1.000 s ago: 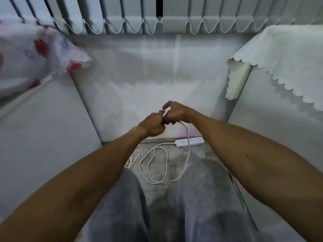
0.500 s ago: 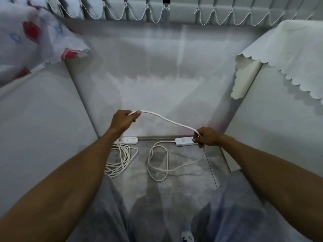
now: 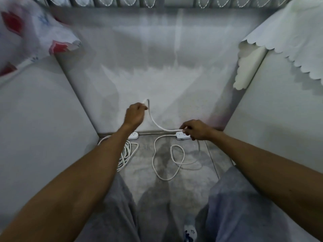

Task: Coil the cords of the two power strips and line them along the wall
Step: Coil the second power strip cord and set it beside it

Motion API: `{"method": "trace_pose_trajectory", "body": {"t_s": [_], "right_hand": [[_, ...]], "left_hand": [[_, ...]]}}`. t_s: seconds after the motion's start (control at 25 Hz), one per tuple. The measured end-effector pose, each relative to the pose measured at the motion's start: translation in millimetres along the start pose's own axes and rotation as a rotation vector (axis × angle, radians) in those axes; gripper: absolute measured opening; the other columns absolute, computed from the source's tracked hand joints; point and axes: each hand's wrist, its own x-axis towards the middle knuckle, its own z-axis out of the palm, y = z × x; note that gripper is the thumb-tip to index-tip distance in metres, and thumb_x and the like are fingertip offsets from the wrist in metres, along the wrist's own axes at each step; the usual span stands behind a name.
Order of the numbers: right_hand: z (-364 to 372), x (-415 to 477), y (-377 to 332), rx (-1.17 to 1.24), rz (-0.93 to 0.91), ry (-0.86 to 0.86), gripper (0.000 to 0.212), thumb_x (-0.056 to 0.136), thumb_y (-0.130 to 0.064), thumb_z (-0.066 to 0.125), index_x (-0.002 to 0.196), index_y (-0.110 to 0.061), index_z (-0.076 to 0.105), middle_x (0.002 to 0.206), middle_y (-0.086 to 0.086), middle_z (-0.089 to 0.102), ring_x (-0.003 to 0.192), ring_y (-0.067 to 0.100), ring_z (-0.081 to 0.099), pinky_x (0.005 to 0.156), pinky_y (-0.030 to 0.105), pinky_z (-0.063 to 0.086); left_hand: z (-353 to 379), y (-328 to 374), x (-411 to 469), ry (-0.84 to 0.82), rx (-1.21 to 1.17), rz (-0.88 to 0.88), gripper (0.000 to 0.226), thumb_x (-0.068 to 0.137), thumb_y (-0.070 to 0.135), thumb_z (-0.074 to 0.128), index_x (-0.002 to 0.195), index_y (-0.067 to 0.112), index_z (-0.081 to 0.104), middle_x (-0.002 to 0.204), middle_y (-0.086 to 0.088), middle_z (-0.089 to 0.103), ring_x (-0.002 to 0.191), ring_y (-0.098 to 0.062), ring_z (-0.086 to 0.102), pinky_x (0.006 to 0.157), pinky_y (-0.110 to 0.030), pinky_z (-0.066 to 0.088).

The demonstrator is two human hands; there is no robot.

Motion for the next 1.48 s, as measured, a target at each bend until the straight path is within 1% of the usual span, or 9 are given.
{"method": "trace_pose_trajectory", "body": {"t_s": [0.12,0.24,0.36,0.48,0.64,0.84,1.08,1.24,1.48], "right_hand": [[13.8,13.6,-32.8,-0.091,-0.081,-0.087,0.042,0.088,-0.001,0.049,0.124,-0.013,0.067,0.124,0.011,0.066,0.101,0.021,0.059,0.083,0.022,0.038],[21.1,17.6,-49.9,-0.004,-0.155,-0.030,0.040,0.081,0.007,0.055,0.113,-0.010,0.073,0.112,0.009,0.071,0.095,0.019,0.060,0.078,0.021,0.038],[20.2,17.9,-43.9,0.125,-0.145,0.161,0.027,0.075,0.005,0.070,0.098,-0.008,0.068,0.090,0.005,0.074,0.083,0.021,0.069,0.072,0.028,0.052],[22.2,18.6,-42.2,0.194,-0.154,0.265,0.034,0.075,0.003,0.069,0.098,-0.014,0.050,0.086,0.007,0.072,0.075,0.019,0.068,0.071,0.035,0.056],[28.6,26.6,-42.1,-0.144,-0.222,0.197,0.042,0.079,-0.010,0.072,0.117,-0.010,0.055,0.107,0.014,0.053,0.091,0.029,0.055,0.077,0.039,0.048],[25.8,32.1,-28.8,-0.138,-0.028,0.052,0.020,0.085,-0.029,0.067,0.090,-0.009,0.068,0.092,0.013,0.070,0.091,0.034,0.062,0.071,0.034,0.045],[24.9,26.5,-12.9,-0.210,-0.038,-0.043,0.022,0.087,-0.035,0.069,0.090,-0.014,0.063,0.085,0.005,0.061,0.078,0.023,0.055,0.068,0.032,0.040],[23.5,22.5,-0.8,-0.199,-0.010,-0.039,0.020,0.089,-0.030,0.068,0.099,-0.012,0.065,0.095,0.006,0.066,0.087,0.025,0.060,0.074,0.032,0.044],[24.8,11.2,15.7,-0.108,0.046,-0.132,0.009,0.084,-0.017,0.069,0.089,-0.021,0.064,0.086,-0.006,0.065,0.084,0.016,0.061,0.071,0.023,0.042]], "left_hand": [[37.5,15.4,-11.6,-0.298,0.098,0.187,0.025,0.101,0.009,0.052,0.105,-0.003,0.073,0.104,-0.020,0.074,0.095,-0.038,0.069,0.075,-0.028,0.045],[54.9,19.0,-18.3,-0.491,0.144,0.243,0.036,0.095,-0.002,0.050,0.124,0.007,0.070,0.124,-0.014,0.070,0.115,-0.026,0.065,0.097,-0.032,0.050],[51.9,11.5,-13.1,-0.588,-0.022,0.074,0.037,0.094,-0.006,0.045,0.109,0.008,0.076,0.095,-0.013,0.076,0.082,-0.022,0.072,0.069,-0.030,0.058],[50.0,7.1,-8.1,-0.667,0.008,-0.014,0.032,0.090,-0.002,0.044,0.083,0.002,0.075,0.064,-0.004,0.068,0.053,-0.014,0.056,0.053,-0.026,0.045],[58.5,12.8,-6.3,-0.713,0.121,-0.083,0.024,0.083,0.024,0.055,0.066,0.008,0.063,0.055,-0.005,0.053,0.044,-0.015,0.042,0.045,-0.027,0.033],[56.0,5.8,-1.0,-0.720,0.162,-0.016,0.052,0.080,0.053,0.074,0.073,0.002,0.070,0.049,0.001,0.034,0.046,-0.015,0.030,0.043,-0.026,0.026],[43.4,-1.8,-0.8,-0.816,0.124,-0.034,0.033,0.096,0.027,0.065,0.069,0.009,0.064,0.050,-0.008,0.060,0.047,-0.022,0.060,0.046,-0.023,0.045],[33.2,1.2,1.8,-0.746,-0.089,-0.138,0.025,0.098,0.008,0.055,0.075,0.002,0.060,0.058,-0.010,0.049,0.049,-0.023,0.049,0.051,-0.027,0.047],[15.6,4.3,13.3,-0.433,-0.203,-0.095,0.044,0.085,0.041,0.076,0.062,0.016,0.048,0.056,-0.004,0.031,0.045,-0.016,0.030,0.044,-0.023,0.032]]}}
